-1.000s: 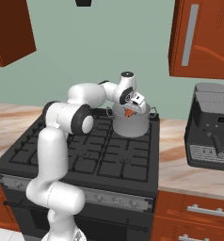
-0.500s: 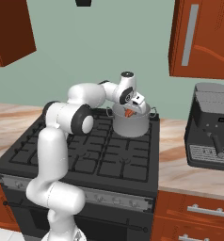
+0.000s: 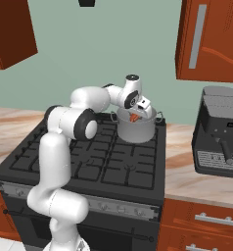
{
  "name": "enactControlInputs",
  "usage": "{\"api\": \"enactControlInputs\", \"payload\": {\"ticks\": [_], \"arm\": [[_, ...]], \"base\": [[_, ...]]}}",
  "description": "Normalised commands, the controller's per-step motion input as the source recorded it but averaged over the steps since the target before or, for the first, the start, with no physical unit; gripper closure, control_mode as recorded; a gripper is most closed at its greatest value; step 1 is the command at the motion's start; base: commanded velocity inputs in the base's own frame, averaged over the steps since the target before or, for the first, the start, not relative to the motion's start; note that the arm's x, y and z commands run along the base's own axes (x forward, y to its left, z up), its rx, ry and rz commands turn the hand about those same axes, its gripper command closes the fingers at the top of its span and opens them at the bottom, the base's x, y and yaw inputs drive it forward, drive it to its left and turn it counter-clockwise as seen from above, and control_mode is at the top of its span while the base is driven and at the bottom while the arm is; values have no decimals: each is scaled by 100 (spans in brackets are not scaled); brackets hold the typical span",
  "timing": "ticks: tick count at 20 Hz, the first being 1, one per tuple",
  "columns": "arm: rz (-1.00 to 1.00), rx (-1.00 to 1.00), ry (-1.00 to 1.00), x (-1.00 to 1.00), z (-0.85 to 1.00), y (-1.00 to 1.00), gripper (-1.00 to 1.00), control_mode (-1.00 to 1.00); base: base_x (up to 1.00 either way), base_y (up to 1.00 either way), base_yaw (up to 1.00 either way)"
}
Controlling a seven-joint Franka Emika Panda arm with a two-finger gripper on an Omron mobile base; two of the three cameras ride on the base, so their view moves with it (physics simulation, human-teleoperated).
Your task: Turn on the burner for the pot on the stove. Wait thirty seconds for the pot to heat up. Then add the sweet potato to the pot.
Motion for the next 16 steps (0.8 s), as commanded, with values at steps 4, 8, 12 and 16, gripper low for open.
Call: {"api": "enactControlInputs", "payload": {"ticks": [4, 8, 12, 16], "arm": [[0, 0, 0, 0, 0, 0, 100, -100], [0, 0, 0, 0, 0, 0, 100, -100], [0, 0, 0, 0, 0, 0, 100, -100], [0, 0, 0, 0, 0, 0, 100, -100]], "base": [[0, 0, 0], [0, 0, 0], [0, 0, 0], [0, 0, 0]]}}
